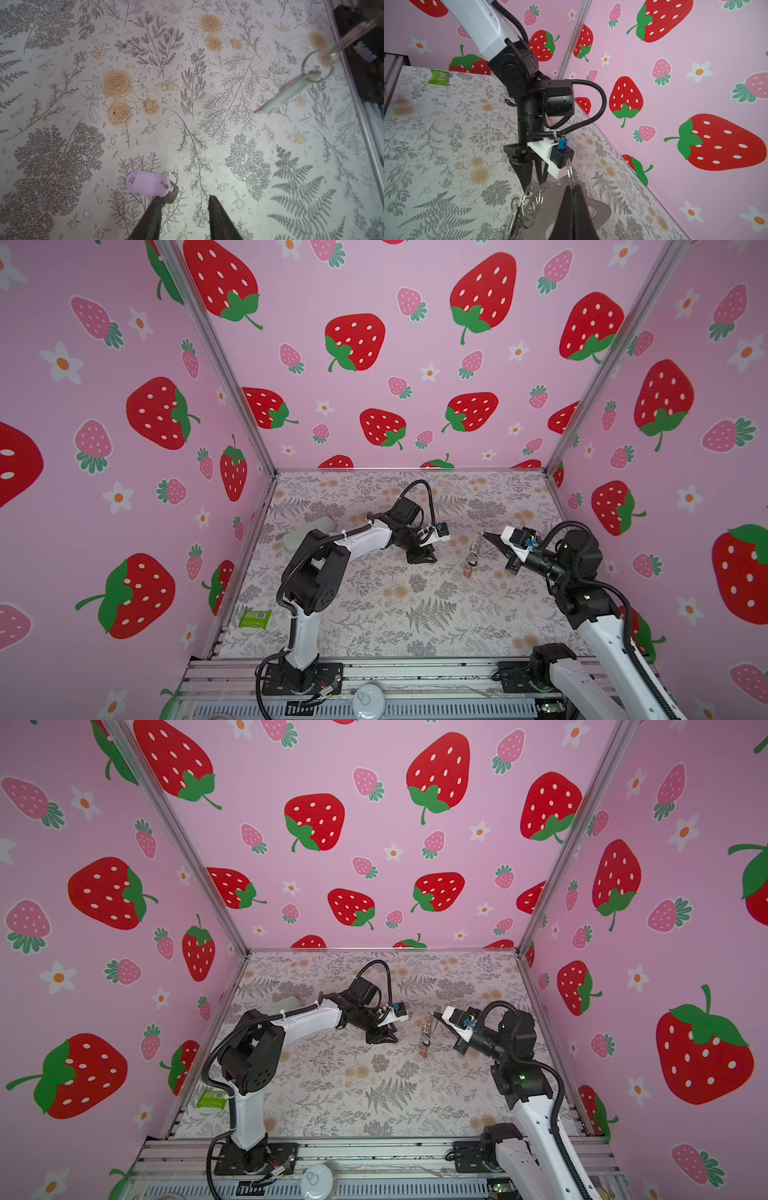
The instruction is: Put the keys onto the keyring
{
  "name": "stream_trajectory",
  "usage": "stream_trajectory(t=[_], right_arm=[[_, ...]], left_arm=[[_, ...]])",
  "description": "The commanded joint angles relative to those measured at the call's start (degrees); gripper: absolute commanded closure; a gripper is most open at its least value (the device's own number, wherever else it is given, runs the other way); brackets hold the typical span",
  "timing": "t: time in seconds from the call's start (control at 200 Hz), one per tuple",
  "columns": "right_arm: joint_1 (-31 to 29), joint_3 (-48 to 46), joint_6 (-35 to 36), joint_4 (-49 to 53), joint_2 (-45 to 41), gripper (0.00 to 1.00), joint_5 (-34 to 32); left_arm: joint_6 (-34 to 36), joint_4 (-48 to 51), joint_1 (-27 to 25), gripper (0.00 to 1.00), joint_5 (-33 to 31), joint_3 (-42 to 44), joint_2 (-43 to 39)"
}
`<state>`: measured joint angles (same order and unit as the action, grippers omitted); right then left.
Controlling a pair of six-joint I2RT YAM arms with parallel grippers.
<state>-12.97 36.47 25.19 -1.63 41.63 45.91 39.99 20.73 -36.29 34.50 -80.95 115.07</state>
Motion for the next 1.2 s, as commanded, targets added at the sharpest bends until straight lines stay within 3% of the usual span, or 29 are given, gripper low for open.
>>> stream_trajectory(t=[0.0, 0.38, 0.975, 1.196], right_arm=[[-0.1, 1.5, 0.0, -0.7, -0.8, 1.0, 1.6], [-0.1, 1.2, -1.1, -0.9, -1.5, 1.0, 1.6], [0.0, 1.3, -1.4, -1.4, -1.6, 1.0, 2.1], [-0.1, 1.0, -1.4, -1.5, -2.0, 1.0, 2.1]], left_arm=[[5.1, 3.9, -0.6, 0.58, 0.4, -2.8, 1.2], [5.1, 5.0, -1.5, 0.56, -3.3, -8.7, 6.3], [-2.1, 20.4, -4.5, 0.53, -12.5, -17.7, 9.6], [-4.1, 18.6, -6.5, 0.5, -15.8, -17.9, 11.3]])
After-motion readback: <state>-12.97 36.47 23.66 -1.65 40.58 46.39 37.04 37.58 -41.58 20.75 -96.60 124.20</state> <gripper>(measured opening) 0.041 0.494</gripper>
